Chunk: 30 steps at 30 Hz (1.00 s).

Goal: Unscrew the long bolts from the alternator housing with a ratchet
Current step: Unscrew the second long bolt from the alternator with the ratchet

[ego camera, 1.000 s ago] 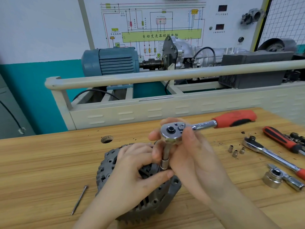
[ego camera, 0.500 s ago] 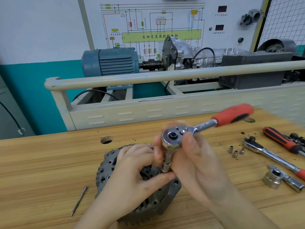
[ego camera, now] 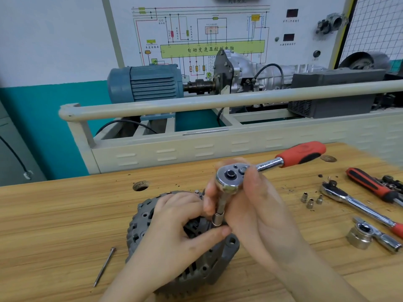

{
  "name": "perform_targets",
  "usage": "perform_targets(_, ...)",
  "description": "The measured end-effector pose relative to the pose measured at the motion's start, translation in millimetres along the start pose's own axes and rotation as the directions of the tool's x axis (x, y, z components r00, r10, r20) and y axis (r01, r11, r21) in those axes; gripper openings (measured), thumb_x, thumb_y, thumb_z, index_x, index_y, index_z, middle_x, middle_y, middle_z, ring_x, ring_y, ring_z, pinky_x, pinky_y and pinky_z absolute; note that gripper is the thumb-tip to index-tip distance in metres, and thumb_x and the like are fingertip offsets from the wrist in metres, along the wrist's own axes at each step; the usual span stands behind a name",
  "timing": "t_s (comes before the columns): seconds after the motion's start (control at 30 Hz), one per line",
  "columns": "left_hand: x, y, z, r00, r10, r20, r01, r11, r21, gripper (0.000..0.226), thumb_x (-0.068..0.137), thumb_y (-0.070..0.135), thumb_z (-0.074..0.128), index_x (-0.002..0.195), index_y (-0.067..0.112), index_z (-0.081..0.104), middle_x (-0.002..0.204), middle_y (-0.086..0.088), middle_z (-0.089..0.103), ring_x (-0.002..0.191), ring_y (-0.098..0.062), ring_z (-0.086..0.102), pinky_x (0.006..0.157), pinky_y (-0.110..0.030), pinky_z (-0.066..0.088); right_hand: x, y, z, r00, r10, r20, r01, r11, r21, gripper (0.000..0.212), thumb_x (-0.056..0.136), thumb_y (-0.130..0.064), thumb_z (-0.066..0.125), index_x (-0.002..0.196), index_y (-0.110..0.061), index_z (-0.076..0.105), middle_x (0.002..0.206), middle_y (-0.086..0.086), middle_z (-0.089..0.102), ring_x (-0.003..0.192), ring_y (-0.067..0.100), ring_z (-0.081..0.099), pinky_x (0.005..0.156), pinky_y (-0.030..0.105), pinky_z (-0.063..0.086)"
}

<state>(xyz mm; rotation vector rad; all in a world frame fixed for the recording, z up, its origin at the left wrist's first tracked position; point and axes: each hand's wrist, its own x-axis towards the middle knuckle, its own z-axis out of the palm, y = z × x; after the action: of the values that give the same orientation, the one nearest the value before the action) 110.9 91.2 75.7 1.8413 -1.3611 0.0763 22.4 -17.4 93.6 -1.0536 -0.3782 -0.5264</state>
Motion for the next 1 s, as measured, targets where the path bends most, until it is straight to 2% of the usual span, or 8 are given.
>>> perform_targets(0.23,-0.3,0.3,-0.7,1.0,0.016,-0.001,-0.016,1.0,0.012,0.038,0.071,0.059,0.052,0.082,0.027,0.069,0.098,0.018,0.063,0.102,-0.002,0.053,0.096,-0.04,0.035,-2.2,-0.6,0.9,1.0,-0.016,0.011,0.016,1.0,-0.025,0.033,0.064,-0.042,0.078,0.088,-0.022,0.065,0.078,0.002,0.067,0.068,0.014,0.062,0.067,0.024,0.05)
perform_targets(0.37,-0.2,2.0,-0.1,1.0,0.015,-0.01,-0.016,0.999,-0.037,0.03,0.071,0.056,0.056,0.075,0.028,0.066,0.093,0.019,0.062,0.098,-0.004,0.054,0.092,-0.045,0.038,-2.3,-0.2,4.4,1.0,0.001,0.013,0.0,0.999,-0.036,0.034,0.068,-0.049,0.072,0.088,-0.021,0.067,0.075,0.002,0.066,0.068,0.014,0.06,0.066,0.023,0.048)
perform_targets(0.47,-0.3,-0.6,-0.1,0.999,0.035,0.029,-0.034,0.999,-0.029,0.036,0.073,0.056,0.055,0.079,0.023,0.067,0.094,0.016,0.06,0.1,-0.004,0.052,0.094,-0.045,0.037,-2.8,0.6,4.6,0.999,0.042,-0.015,-0.043,0.999,-0.006,0.041,0.067,-0.055,0.071,0.087,-0.019,0.068,0.073,0.003,0.066,0.068,0.015,0.061,0.065,0.023,0.049)
perform_targets(0.53,-1.1,-3.2,0.1,0.997,0.047,0.068,-0.046,0.999,-0.022,0.044,0.074,0.056,0.053,0.084,0.016,0.068,0.099,0.012,0.061,0.11,-0.005,0.049,0.101,-0.039,0.032,-2.8,0.1,4.9,0.999,0.048,-0.008,-0.048,0.999,0.001,0.041,0.068,-0.055,0.068,0.087,-0.019,0.069,0.074,0.003,0.067,0.067,0.014,0.061,0.064,0.022,0.049)
perform_targets(0.63,-2.5,-1.5,0.5,0.998,0.054,0.013,-0.054,0.998,0.032,0.052,0.07,0.061,0.05,0.083,0.014,0.067,0.104,0.017,0.06,0.114,0.013,0.036,0.1,-0.02,0.019,-1.5,-1.3,5.9,0.999,0.029,0.016,-0.029,1.0,0.011,0.035,0.07,-0.051,0.069,0.088,-0.02,0.068,0.079,0.002,0.069,0.065,0.012,0.061,0.065,0.022,0.05)
perform_targets(0.67,-2.1,-1.1,0.5,0.999,0.045,0.003,-0.045,0.999,0.023,0.052,0.069,0.062,0.051,0.083,0.014,0.067,0.104,0.016,0.059,0.112,0.012,0.038,0.101,-0.02,0.02,-1.3,-1.6,5.9,1.0,0.018,0.019,-0.018,1.0,0.01,0.033,0.069,-0.049,0.07,0.087,-0.021,0.068,0.08,0.002,0.07,0.064,0.012,0.062,0.065,0.022,0.05)
perform_targets(0.8,1.4,-1.9,0.6,0.998,0.053,0.017,-0.054,0.998,0.023,0.039,0.071,0.058,0.057,0.079,0.021,0.068,0.089,0.01,0.064,0.098,-0.008,0.055,0.094,-0.045,0.037,-2.8,-2.7,3.2,1.0,-0.015,0.0,0.015,1.0,0.004,0.031,0.063,-0.042,0.078,0.083,-0.022,0.065,0.084,0.003,0.069,0.063,0.012,0.062,0.065,0.023,0.05)
perform_targets(1.0,0.4,-1.9,-0.3,0.999,0.045,0.0,-0.045,0.998,-0.041,0.036,0.071,0.056,0.058,0.081,0.023,0.067,0.095,0.013,0.064,0.102,-0.008,0.055,0.096,-0.046,0.036,-1.0,-1.3,4.8,0.999,-0.003,0.037,0.002,1.0,0.03,0.028,0.073,-0.044,0.07,0.087,-0.019,0.066,0.084,0.002,0.069,0.065,0.011,0.062,0.064,0.022,0.049)
